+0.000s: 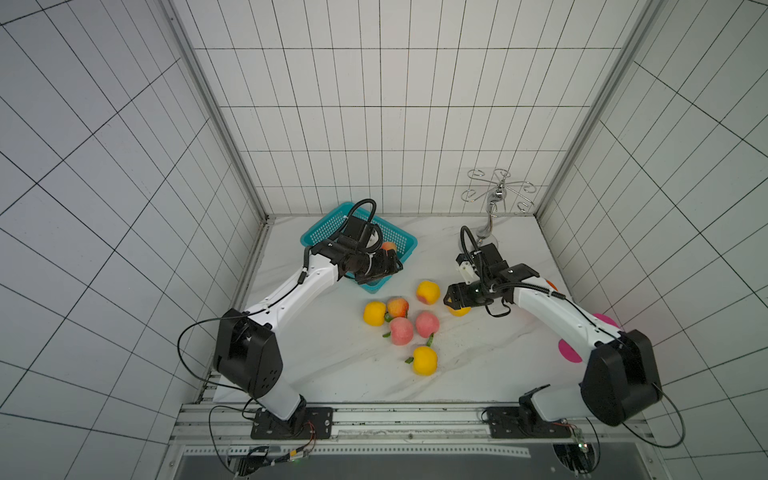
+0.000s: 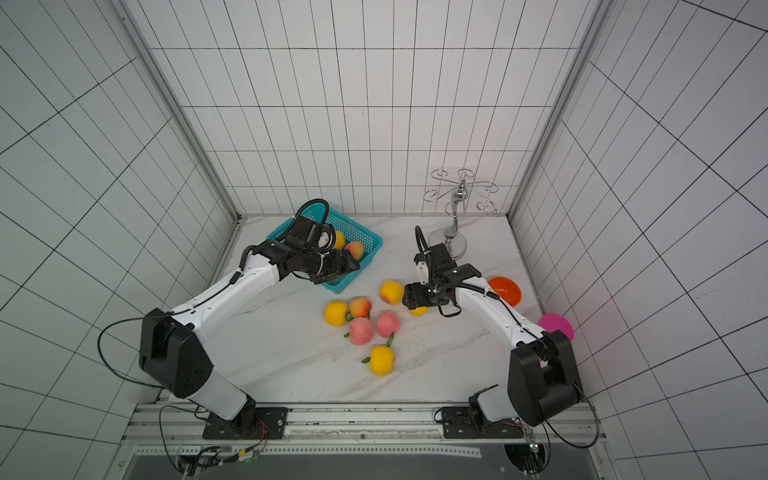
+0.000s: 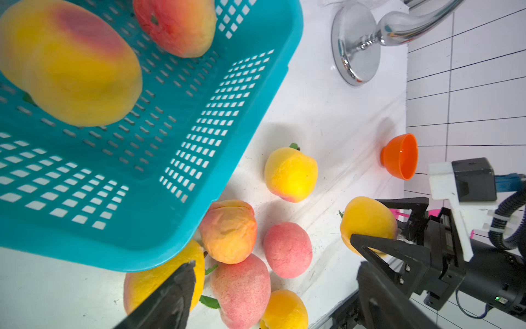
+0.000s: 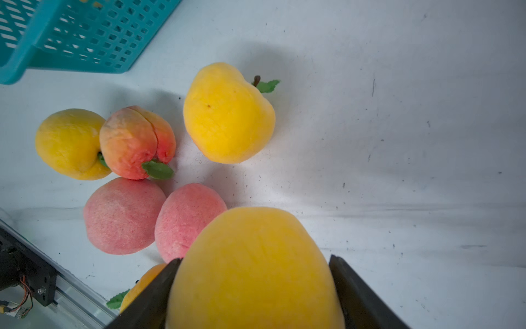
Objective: Put the peaches into the basket
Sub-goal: Pick up the peach from the center of the board, then place the peach in the basket.
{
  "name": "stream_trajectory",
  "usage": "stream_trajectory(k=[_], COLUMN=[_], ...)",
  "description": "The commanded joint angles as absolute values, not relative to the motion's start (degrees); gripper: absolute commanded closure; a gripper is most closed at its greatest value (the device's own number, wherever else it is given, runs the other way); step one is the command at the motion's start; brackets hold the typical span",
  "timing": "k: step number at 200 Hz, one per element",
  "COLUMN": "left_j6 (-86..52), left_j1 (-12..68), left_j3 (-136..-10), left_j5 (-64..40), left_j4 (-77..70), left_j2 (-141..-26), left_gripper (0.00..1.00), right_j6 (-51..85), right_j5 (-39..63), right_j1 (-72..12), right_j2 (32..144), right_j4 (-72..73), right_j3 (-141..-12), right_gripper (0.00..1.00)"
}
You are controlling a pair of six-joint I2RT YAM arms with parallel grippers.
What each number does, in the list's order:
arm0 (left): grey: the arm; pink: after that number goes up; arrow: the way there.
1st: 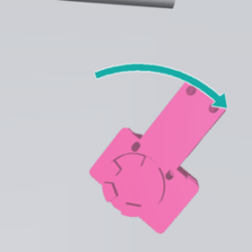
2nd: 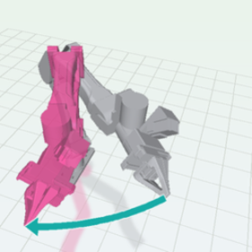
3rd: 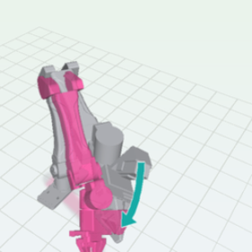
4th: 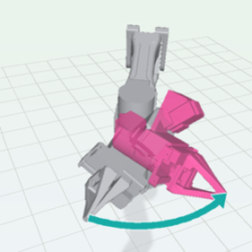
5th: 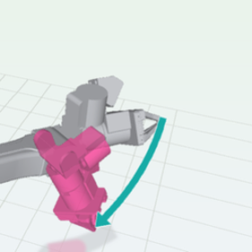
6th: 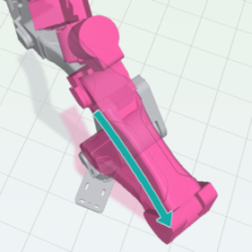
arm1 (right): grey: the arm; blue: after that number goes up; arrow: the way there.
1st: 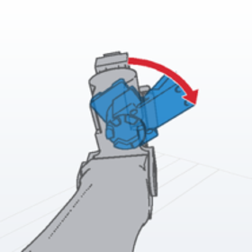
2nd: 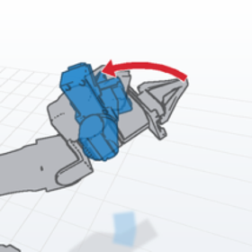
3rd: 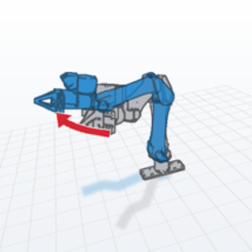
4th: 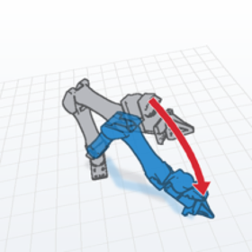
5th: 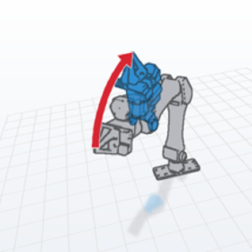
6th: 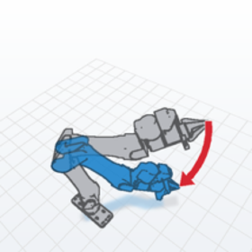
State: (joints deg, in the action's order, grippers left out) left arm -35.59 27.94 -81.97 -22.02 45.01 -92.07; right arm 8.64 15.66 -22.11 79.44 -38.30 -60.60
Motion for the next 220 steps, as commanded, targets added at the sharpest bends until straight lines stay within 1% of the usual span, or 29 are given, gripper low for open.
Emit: stream_trajectory(k=[1, 8, 26, 55, 104, 166, 220], left_j6=[-36.63, -36.92, -37.40, -38.17, -41.46, -43.57, -45.68], left_j1=[27.98, 28.16, 28.71, 30.34, 32.48, 34.36, 36.03], left_j3=[-85.10, -85.70, -87.17, -89.26, -89.56, -88.88, -85.51], left_j5=[-26.69, -27.68, -30.52, -35.03, -42.25, -48.06, -50.44], left_j4=[43.71, 43.55, 43.03, 41.63, 36.32, 30.44, 25.37], left_j2=[-93.25, -93.42, -94.01, -94.81, -96.37, -96.95, -96.82], left_gripper=[0.10, 0.04, 0.02, 0.02, 0.02, 0.02, 0.02], right_j6=[4.67, 3.92, 1.52, -2.47, -3.86, -4.75, -4.79], right_j5=[15.88, 16.19, 17.24, 17.39, 17.82, 18.27, 18.18], right_j1=[-22.12, -22.35, -23.36, -26.32, -29.58, -31.17, -31.71], right_j2=[75.80, 74.70, 71.89, 69.25, 67.43, 66.93, 67.88], right_j4=[-38.43, -37.89, -36.04, -35.03, -32.96, -32.74, -32.59], right_j3=[-63.69, -63.83, -63.99, -65.53, -67.65, -69.43, -71.53], right_gripper=[0.50, 0.50, 0.50, 0.50, 0.49, 0.48, 0.48])
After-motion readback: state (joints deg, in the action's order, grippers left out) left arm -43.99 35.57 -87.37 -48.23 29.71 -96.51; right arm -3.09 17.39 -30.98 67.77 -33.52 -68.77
